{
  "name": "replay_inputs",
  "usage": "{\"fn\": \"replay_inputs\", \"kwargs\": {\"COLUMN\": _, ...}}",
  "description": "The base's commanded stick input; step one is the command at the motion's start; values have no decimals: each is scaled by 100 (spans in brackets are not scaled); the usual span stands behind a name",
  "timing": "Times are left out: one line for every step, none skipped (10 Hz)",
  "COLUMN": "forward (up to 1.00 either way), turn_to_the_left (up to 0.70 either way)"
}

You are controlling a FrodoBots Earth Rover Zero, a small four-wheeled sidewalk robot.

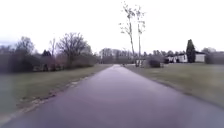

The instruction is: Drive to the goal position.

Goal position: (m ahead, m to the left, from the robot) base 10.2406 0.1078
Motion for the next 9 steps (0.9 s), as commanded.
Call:
{"fn": "replay_inputs", "kwargs": {"forward": 100, "turn_to_the_left": 0}}
{"fn": "replay_inputs", "kwargs": {"forward": 100, "turn_to_the_left": 0}}
{"fn": "replay_inputs", "kwargs": {"forward": 100, "turn_to_the_left": 0}}
{"fn": "replay_inputs", "kwargs": {"forward": 100, "turn_to_the_left": 0}}
{"fn": "replay_inputs", "kwargs": {"forward": 100, "turn_to_the_left": 0}}
{"fn": "replay_inputs", "kwargs": {"forward": 100, "turn_to_the_left": 0}}
{"fn": "replay_inputs", "kwargs": {"forward": 100, "turn_to_the_left": 0}}
{"fn": "replay_inputs", "kwargs": {"forward": 100, "turn_to_the_left": -4}}
{"fn": "replay_inputs", "kwargs": {"forward": 100, "turn_to_the_left": -10}}
